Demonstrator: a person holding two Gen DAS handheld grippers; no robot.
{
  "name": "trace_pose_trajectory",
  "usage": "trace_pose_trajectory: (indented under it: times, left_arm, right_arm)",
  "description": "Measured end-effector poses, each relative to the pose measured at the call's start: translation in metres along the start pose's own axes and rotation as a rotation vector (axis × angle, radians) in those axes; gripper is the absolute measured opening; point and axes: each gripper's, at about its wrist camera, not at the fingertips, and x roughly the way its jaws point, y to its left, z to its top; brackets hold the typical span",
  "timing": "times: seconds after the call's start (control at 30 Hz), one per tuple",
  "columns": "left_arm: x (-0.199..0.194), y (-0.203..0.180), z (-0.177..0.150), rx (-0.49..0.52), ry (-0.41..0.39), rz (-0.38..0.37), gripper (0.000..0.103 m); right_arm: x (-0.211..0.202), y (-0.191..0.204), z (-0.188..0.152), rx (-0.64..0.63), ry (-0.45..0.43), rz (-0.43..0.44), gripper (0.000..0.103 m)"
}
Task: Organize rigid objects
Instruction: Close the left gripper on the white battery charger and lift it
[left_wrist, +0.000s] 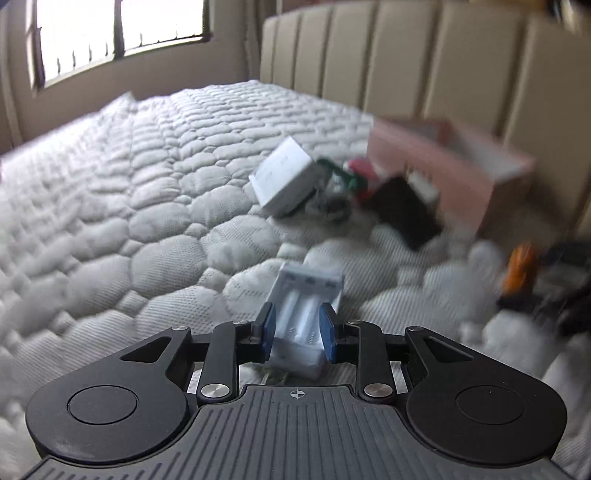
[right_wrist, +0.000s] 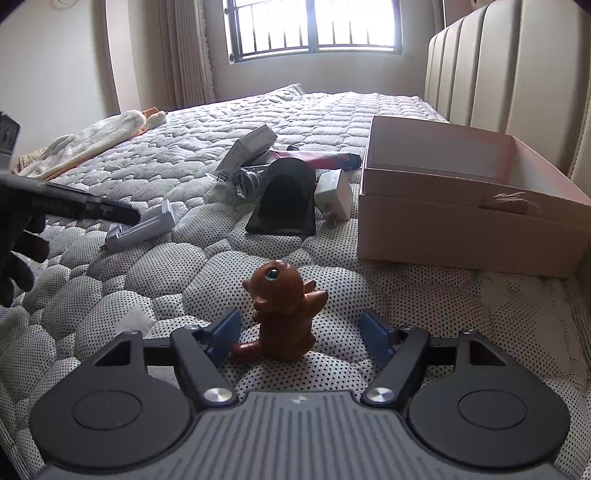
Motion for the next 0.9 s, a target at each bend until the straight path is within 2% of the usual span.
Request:
trace_pose_trajectory:
  times: [0.03,0.1,0.2,0.3,0.33,0.47,0.67,0.83,0.9]
  left_arm:
    - [0.001,-0.004,-0.001,0.023,0.004,0.011,0.027]
    - [0.005,-0.006,0.0,0.032,0.013,-0.006,0.018]
    - [0.007,0.0,0.002,-0.004,0.005,-0.066,0.018]
    - [0.002,0.015,0.002,-0.11,-0.026,-0.145,0.023]
    - [0.0,0.015,0.001,-0.113,-0.034,-0.15,0.023]
    - [-0.001,-0.001,-0.003,-0.004,-0.01,-0.106,0.023]
    - [0.004,-0.002,-0.001,-0.001,0.009,-0.167,0.037]
    - [0.007,-0.007,-0.002,0.026,0.017,-0.176,0.042]
    - [0.007,-0.006,-0.002,0.01,0.019,-0.195,0.05]
  right_arm:
    - [0.001,0.0,0.0,-0.001,0.001,0.0,0.074]
    - [0.001,0.001,0.0,-0.004,0.001,-0.003,0.074]
    - [0.002,0.002,0.0,-0.006,0.001,-0.007,0.074]
    - [0.002,0.001,0.0,-0.003,0.002,-0.006,0.075]
    - [0.002,0.001,0.0,-0.001,0.002,-0.005,0.075]
    - [0.002,0.0,0.0,0.001,0.002,-0.002,0.075]
    - [0.001,0.0,0.0,0.001,0.001,-0.003,0.076]
    - [0.001,0.0,0.0,0.001,0.002,-0.002,0.076]
    - [0.002,0.0,0.0,0.002,0.002,0.0,0.076]
